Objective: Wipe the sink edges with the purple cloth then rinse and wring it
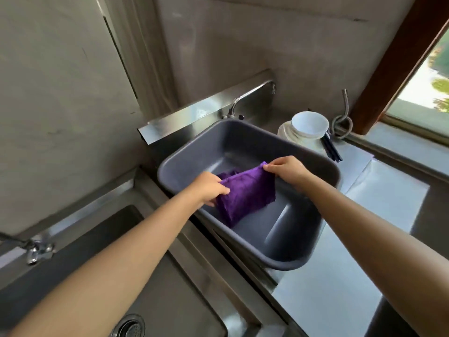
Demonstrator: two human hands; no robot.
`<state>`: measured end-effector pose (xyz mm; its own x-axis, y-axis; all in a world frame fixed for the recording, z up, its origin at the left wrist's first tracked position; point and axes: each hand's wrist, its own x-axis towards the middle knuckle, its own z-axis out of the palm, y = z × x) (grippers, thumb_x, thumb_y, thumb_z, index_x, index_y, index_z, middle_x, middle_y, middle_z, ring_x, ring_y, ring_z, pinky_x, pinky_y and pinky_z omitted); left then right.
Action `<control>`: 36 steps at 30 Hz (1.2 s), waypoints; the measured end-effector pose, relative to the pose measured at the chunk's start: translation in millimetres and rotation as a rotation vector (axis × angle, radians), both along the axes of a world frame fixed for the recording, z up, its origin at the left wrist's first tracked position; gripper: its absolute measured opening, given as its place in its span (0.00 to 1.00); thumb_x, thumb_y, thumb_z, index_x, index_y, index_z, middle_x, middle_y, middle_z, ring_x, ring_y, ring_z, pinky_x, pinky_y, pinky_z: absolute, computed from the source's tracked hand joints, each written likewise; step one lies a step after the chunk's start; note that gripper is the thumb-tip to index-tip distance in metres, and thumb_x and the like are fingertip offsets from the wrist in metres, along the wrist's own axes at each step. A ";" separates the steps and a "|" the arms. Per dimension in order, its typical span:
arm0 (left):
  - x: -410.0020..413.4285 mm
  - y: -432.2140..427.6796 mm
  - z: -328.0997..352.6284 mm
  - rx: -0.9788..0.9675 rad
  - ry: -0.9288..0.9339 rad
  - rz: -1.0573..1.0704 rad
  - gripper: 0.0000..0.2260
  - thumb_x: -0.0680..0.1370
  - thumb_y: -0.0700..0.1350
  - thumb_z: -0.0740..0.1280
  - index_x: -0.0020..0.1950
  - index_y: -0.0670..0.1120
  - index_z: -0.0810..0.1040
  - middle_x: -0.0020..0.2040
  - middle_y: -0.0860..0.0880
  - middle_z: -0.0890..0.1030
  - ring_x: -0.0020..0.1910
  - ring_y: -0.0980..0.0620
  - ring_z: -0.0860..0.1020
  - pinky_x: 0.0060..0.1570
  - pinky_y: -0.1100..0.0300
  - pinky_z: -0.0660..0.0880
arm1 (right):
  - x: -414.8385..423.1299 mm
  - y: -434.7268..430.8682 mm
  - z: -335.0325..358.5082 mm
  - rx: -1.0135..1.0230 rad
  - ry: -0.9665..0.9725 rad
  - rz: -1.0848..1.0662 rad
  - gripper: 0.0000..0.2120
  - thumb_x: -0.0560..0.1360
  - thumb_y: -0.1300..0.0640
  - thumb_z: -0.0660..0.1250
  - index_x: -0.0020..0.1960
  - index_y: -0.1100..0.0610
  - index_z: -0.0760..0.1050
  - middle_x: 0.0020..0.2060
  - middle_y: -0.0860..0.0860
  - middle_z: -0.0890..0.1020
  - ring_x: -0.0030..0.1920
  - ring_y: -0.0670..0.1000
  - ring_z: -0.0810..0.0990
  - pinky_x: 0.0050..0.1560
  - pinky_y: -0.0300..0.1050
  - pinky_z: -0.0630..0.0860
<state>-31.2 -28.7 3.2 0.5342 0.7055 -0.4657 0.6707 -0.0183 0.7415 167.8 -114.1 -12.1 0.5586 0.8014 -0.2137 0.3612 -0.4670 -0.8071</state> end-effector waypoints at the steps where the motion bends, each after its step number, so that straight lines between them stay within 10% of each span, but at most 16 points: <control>1: 2.5 3.6 -5.3 0.002 0.051 -0.011 0.07 0.75 0.38 0.67 0.37 0.45 0.75 0.33 0.47 0.75 0.31 0.54 0.73 0.30 0.62 0.74 | -0.9 3.8 -7.1 -0.057 -0.023 0.019 0.10 0.74 0.55 0.68 0.45 0.63 0.81 0.31 0.53 0.75 0.30 0.46 0.69 0.33 0.39 0.67; 11: 35.1 62.8 -35.1 0.222 0.450 -0.022 0.08 0.75 0.37 0.63 0.49 0.34 0.78 0.36 0.38 0.82 0.28 0.44 0.78 0.36 0.53 0.80 | -5.9 72.9 -45.3 -0.123 -0.136 0.029 0.13 0.76 0.57 0.65 0.57 0.62 0.77 0.52 0.58 0.82 0.54 0.57 0.79 0.57 0.45 0.72; 15: 36.0 74.4 -47.7 0.341 0.632 -0.189 0.15 0.75 0.42 0.66 0.60 0.38 0.76 0.57 0.39 0.80 0.54 0.42 0.80 0.49 0.53 0.77 | -7.7 82.2 -61.7 -0.236 -0.182 0.097 0.16 0.74 0.54 0.67 0.58 0.63 0.76 0.54 0.58 0.81 0.56 0.58 0.78 0.59 0.47 0.72; 19: 37.6 83.4 -55.9 0.186 0.523 -0.245 0.26 0.73 0.44 0.71 0.68 0.41 0.68 0.64 0.41 0.74 0.57 0.42 0.77 0.48 0.53 0.78 | -8.9 91.3 -75.2 -0.329 -0.235 0.090 0.22 0.70 0.50 0.72 0.59 0.62 0.75 0.58 0.60 0.78 0.58 0.60 0.76 0.57 0.48 0.72; 32: 39.3 97.7 -64.8 0.066 0.413 -0.300 0.24 0.70 0.41 0.74 0.63 0.39 0.70 0.59 0.41 0.74 0.49 0.45 0.78 0.42 0.55 0.79 | -23.0 105.5 -74.4 -0.125 -0.225 0.164 0.11 0.74 0.59 0.66 0.56 0.61 0.76 0.54 0.58 0.81 0.55 0.57 0.77 0.54 0.44 0.70; 36: 37.0 99.5 -66.2 0.055 0.520 -0.313 0.10 0.71 0.40 0.72 0.46 0.39 0.72 0.36 0.42 0.75 0.31 0.48 0.71 0.29 0.59 0.68 | -29.4 107.7 -73.8 -0.033 -0.183 0.149 0.10 0.75 0.59 0.66 0.55 0.60 0.76 0.53 0.58 0.81 0.55 0.56 0.77 0.51 0.41 0.68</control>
